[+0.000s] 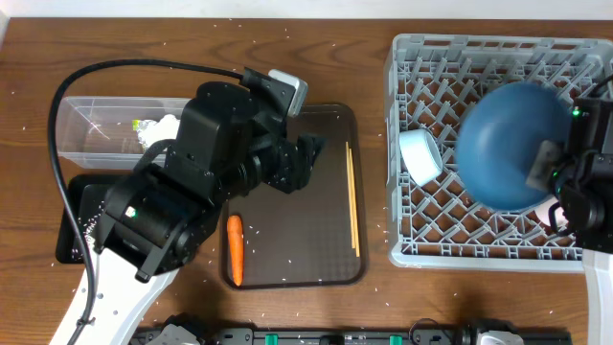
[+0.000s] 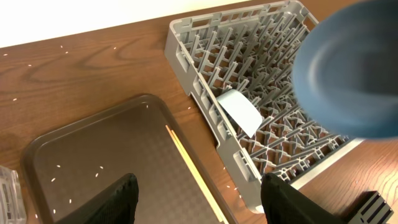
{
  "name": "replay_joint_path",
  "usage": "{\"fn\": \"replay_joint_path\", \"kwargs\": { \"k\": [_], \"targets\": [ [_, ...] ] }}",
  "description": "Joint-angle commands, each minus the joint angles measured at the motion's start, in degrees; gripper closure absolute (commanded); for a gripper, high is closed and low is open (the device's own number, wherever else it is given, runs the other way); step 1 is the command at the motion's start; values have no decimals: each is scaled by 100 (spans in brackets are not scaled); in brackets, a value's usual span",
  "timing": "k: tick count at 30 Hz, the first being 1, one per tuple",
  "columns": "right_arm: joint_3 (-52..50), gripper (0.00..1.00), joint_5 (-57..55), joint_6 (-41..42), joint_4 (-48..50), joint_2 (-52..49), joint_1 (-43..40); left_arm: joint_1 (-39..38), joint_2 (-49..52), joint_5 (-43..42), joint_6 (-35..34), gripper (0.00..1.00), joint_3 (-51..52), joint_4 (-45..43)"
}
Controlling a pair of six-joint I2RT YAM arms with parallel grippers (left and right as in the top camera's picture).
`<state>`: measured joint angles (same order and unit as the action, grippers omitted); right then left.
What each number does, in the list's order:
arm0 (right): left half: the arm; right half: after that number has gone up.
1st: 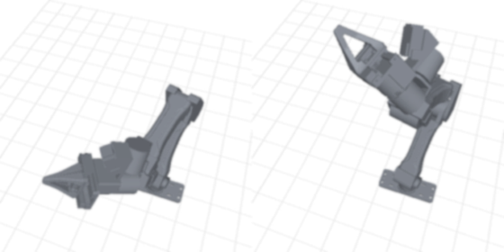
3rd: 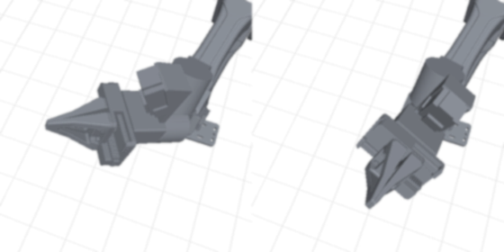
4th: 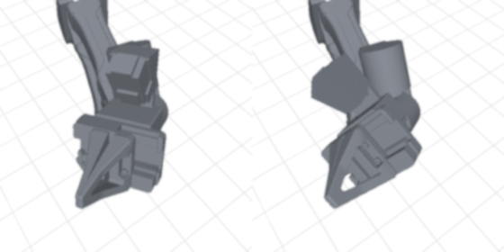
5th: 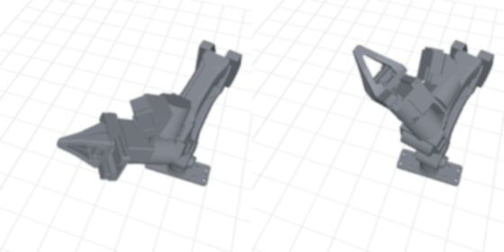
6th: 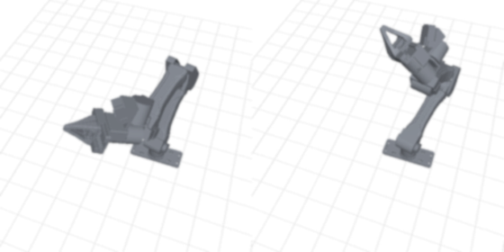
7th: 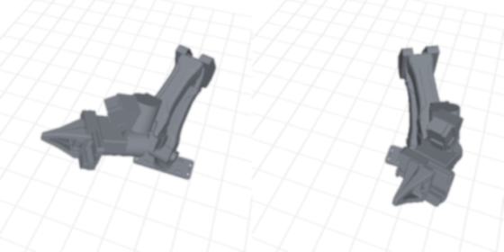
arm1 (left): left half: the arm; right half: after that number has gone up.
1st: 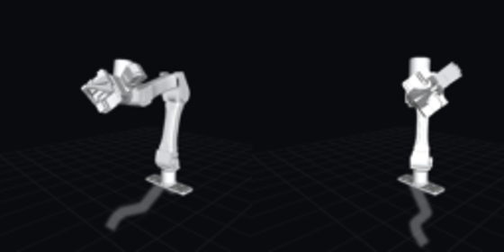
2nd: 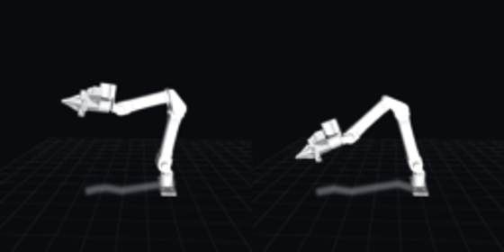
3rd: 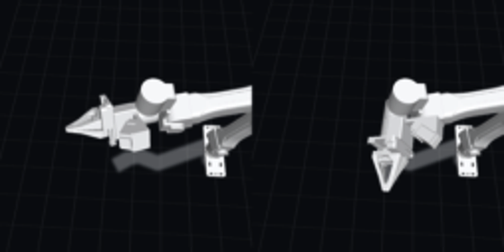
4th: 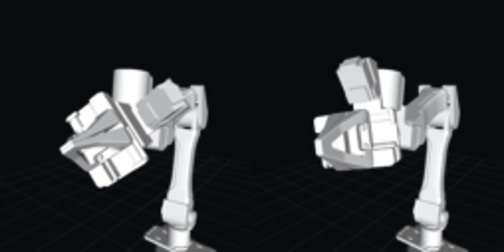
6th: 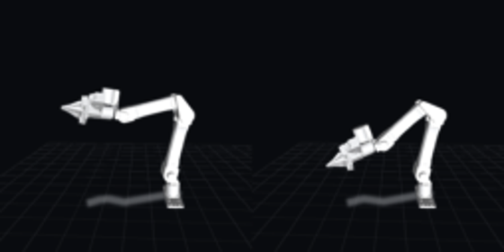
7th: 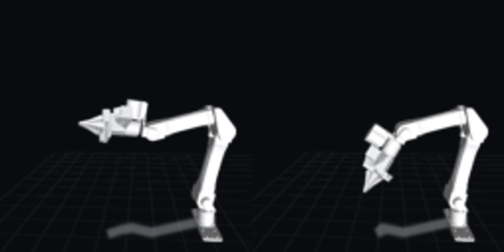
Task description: Sort waste into correct bins and load items into the dishwasher rack
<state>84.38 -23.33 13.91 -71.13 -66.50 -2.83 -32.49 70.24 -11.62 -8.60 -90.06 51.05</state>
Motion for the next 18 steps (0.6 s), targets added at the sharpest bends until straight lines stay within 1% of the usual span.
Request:
{"fn": "replay_joint_path", "kwargs": {
  "k": [1, 6, 10, 13, 18],
  "targets": [
    [63, 99, -1436, 76, 356, -42, -140, -22, -26, 55, 90, 36, -94, 37],
    [63, 99, -2284, -905, 1283, -326, -138, -22, -26, 55, 92, 36, -94, 199],
    [63, 99, -2448, -1440, 1631, -640, -138, -22, -26, 55, 92, 36, -92, 317],
    [63, 99, -2535, -1600, 1606, -942, -140, -22, -26, 57, 92, 36, -92, 365],
    [59, 99, -3263, -1849, 1810, -1543, -201, -22, -26, 55, 92, 36, -92, 437]
  ]
}}
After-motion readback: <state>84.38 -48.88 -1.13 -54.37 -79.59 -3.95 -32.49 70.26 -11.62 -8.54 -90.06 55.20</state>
